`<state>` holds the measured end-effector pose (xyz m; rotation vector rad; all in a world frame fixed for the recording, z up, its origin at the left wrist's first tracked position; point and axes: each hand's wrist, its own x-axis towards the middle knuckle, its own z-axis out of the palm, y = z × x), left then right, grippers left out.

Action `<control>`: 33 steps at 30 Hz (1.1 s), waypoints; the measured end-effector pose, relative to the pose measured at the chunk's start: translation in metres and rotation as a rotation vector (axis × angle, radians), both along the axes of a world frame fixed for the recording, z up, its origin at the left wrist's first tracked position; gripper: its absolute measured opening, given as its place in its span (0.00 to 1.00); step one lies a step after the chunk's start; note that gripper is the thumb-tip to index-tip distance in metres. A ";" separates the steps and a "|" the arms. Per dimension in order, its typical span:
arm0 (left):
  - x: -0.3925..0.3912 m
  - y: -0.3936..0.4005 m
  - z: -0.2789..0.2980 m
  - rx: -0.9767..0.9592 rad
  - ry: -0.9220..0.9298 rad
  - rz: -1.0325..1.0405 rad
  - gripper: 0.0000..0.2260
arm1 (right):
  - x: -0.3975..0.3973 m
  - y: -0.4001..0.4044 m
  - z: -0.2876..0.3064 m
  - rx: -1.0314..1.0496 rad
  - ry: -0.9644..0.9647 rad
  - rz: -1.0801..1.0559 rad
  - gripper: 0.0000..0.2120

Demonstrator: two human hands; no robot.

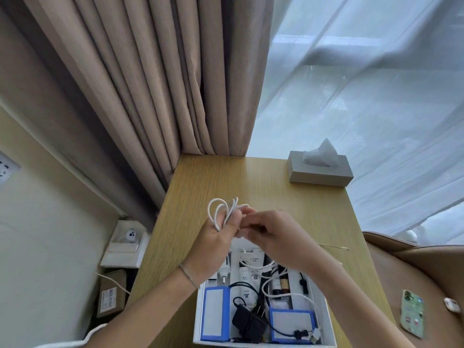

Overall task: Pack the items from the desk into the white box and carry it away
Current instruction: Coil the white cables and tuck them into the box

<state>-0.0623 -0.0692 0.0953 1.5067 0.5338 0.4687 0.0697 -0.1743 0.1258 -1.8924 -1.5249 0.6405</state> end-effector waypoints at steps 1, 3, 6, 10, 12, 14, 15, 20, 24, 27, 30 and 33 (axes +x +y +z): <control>0.001 -0.003 -0.001 -0.042 -0.006 0.007 0.14 | -0.002 -0.001 -0.001 0.018 -0.034 -0.024 0.07; 0.004 -0.008 -0.003 -0.164 0.002 0.101 0.10 | -0.008 -0.003 -0.004 0.087 -0.161 -0.076 0.05; 0.006 -0.013 -0.008 -0.537 -0.009 0.269 0.08 | -0.020 -0.008 -0.015 0.205 -0.372 -0.130 0.04; 0.008 -0.013 -0.015 -0.837 -0.039 0.316 0.09 | -0.026 -0.018 -0.038 0.234 -0.199 -0.246 0.17; 0.006 -0.014 -0.019 -0.873 -0.007 0.262 0.09 | -0.024 -0.022 -0.046 0.135 0.079 -0.238 0.39; 0.003 -0.016 -0.021 -0.906 -0.006 0.160 0.08 | -0.024 -0.026 -0.057 0.045 0.352 -0.198 0.56; 0.002 -0.018 -0.023 -0.912 -0.010 0.105 0.07 | -0.025 -0.027 -0.063 0.006 0.441 -0.182 0.60; 0.000 -0.028 -0.032 -0.953 -0.009 -0.003 0.04 | -0.027 -0.034 -0.094 -0.116 0.764 -0.131 0.59; 0.001 -0.036 -0.041 -0.970 0.021 -0.014 0.06 | -0.034 -0.038 -0.106 -0.103 0.902 -0.188 0.48; 0.000 -0.037 -0.048 -0.946 0.070 -0.053 0.06 | -0.038 -0.043 -0.111 -0.101 0.813 -0.248 0.37; -0.006 -0.034 -0.056 -0.775 0.190 -0.063 0.07 | -0.041 -0.051 -0.119 -0.114 0.643 -0.309 0.30; -0.014 -0.029 -0.066 -0.683 0.266 0.000 0.08 | -0.041 -0.055 -0.122 -0.128 0.522 -0.344 0.18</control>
